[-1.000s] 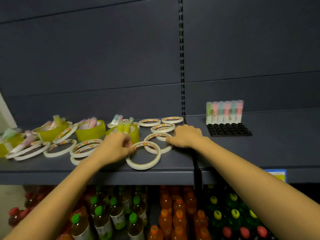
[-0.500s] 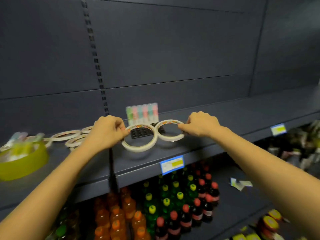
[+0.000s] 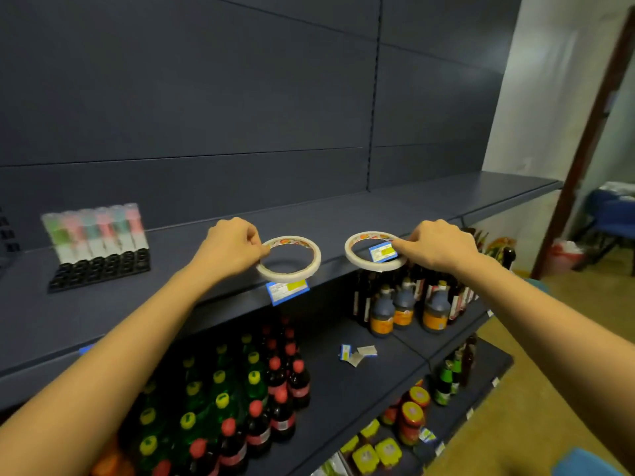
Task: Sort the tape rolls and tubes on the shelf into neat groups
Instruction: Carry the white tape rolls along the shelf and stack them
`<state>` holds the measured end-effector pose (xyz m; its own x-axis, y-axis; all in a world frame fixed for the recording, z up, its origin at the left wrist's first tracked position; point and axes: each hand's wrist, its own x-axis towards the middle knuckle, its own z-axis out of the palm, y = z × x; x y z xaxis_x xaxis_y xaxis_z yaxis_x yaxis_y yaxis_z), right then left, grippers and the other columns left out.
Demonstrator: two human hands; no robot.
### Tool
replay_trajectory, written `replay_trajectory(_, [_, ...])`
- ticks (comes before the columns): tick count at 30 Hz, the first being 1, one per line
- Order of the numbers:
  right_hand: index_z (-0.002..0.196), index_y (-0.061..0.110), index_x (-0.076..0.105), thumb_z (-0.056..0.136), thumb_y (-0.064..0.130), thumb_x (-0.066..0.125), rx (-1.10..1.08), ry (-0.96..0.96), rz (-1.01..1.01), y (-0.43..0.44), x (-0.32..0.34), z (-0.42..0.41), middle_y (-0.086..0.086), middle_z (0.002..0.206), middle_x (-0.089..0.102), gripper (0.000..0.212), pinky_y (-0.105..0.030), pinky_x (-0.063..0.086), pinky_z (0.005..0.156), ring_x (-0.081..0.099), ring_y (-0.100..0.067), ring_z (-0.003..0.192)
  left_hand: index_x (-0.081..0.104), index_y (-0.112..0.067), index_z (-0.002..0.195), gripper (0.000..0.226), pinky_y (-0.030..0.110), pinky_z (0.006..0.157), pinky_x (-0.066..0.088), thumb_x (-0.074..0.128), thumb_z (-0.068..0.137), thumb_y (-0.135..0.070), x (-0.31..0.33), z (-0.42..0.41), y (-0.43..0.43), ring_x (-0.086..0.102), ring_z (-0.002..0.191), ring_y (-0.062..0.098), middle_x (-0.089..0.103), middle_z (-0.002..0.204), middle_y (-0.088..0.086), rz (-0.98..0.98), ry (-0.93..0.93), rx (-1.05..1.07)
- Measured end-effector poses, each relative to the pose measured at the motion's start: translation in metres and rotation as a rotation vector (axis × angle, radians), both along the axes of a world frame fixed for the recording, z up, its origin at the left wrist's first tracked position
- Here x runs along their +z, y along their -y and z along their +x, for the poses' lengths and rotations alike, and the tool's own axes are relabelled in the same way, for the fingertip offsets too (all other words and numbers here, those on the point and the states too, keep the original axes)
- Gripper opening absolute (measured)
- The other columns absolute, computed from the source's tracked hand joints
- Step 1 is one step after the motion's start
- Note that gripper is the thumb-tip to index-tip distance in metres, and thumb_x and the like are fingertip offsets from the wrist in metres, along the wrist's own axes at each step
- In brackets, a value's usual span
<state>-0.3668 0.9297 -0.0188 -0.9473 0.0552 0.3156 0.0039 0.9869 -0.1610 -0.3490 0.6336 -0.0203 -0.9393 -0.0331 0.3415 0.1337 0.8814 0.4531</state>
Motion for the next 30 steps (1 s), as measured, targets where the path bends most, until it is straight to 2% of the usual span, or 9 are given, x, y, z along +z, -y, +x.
replay_trajectory(5, [0.074, 0.014, 0.069, 0.087, 0.060, 0.044, -0.020, 0.017, -0.005, -0.049, -0.004, -0.028, -0.007, 0.073, 0.062, 0.054, -0.030, 0.044, 0.063, 0.060, -0.028, 0.075, 0.065, -0.008, 0.067, 0.018, 0.035, 0.068, 0.050, 0.067, 0.079, -0.021, 0.003, -0.040, -0.044, 0.060, 0.071, 0.025, 0.066, 0.070, 0.010, -0.004, 0.021, -0.034])
replay_trajectory(9, [0.056, 0.021, 0.059, 0.087, 0.061, 0.043, -0.009, 0.005, -0.019, -0.076, -0.009, -0.063, -0.005, 0.067, 0.060, 0.054, -0.032, 0.046, 0.063, 0.062, -0.028, 0.074, 0.067, -0.006, 0.069, 0.018, 0.034, 0.069, 0.052, 0.068, 0.080, -0.020, 0.002, -0.085, -0.072, 0.061, 0.070, 0.023, 0.068, 0.073, 0.012, -0.019, 0.030, -0.044])
replay_trajectory(14, [0.075, 0.018, 0.072, 0.088, 0.059, 0.044, 0.021, 0.017, -0.004, -0.097, -0.007, -0.119, -0.002, 0.065, 0.057, 0.051, -0.030, 0.041, 0.061, 0.057, -0.025, 0.071, 0.062, -0.009, 0.063, 0.021, 0.024, 0.056, 0.046, 0.067, 0.082, -0.018, 0.002, -0.140, -0.094, 0.055, 0.061, 0.016, 0.062, 0.066, 0.007, -0.018, 0.083, -0.021])
replay_trajectory(18, [0.067, 0.026, 0.064, 0.089, 0.057, 0.044, 0.099, 0.029, -0.011, -0.107, -0.005, -0.164, 0.002, 0.063, 0.052, 0.043, -0.030, 0.038, 0.061, 0.052, -0.023, 0.069, 0.060, -0.012, 0.057, 0.026, 0.022, 0.055, 0.047, 0.066, 0.082, -0.018, 0.009, -0.171, -0.100, 0.053, 0.052, 0.011, 0.061, 0.059, 0.005, -0.010, 0.119, 0.030])
replay_trajectory(22, [0.057, 0.027, 0.058, 0.089, 0.055, 0.044, 0.177, 0.057, -0.032, -0.106, -0.009, -0.201, 0.003, 0.063, 0.052, 0.044, -0.028, 0.034, 0.055, 0.050, -0.020, 0.064, 0.061, -0.011, 0.058, 0.024, 0.024, 0.055, 0.048, 0.066, 0.081, -0.018, 0.007, -0.183, -0.106, 0.054, 0.050, 0.012, 0.062, 0.058, 0.006, -0.045, 0.144, 0.098])
replay_trajectory(25, [0.065, 0.028, 0.061, 0.089, 0.056, 0.044, 0.251, 0.072, -0.036, -0.101, -0.010, -0.229, 0.004, 0.064, 0.051, 0.041, -0.028, 0.034, 0.056, 0.051, -0.022, 0.069, 0.061, -0.011, 0.057, 0.025, 0.023, 0.054, 0.048, 0.066, 0.080, -0.017, 0.001, -0.187, -0.112, 0.054, 0.049, 0.012, 0.061, 0.055, 0.005, -0.049, 0.170, 0.146])
replay_trajectory(30, [0.091, 0.026, 0.072, 0.089, 0.058, 0.043, 0.399, 0.083, 0.002, -0.090, -0.009, -0.268, 0.000, 0.076, 0.056, 0.044, -0.030, 0.037, 0.063, 0.050, -0.023, 0.074, 0.069, -0.002, 0.068, 0.019, 0.031, 0.064, 0.052, 0.066, 0.079, -0.017, -0.006, -0.190, -0.125, 0.053, 0.054, 0.017, 0.061, 0.060, 0.010, -0.043, 0.157, 0.285])
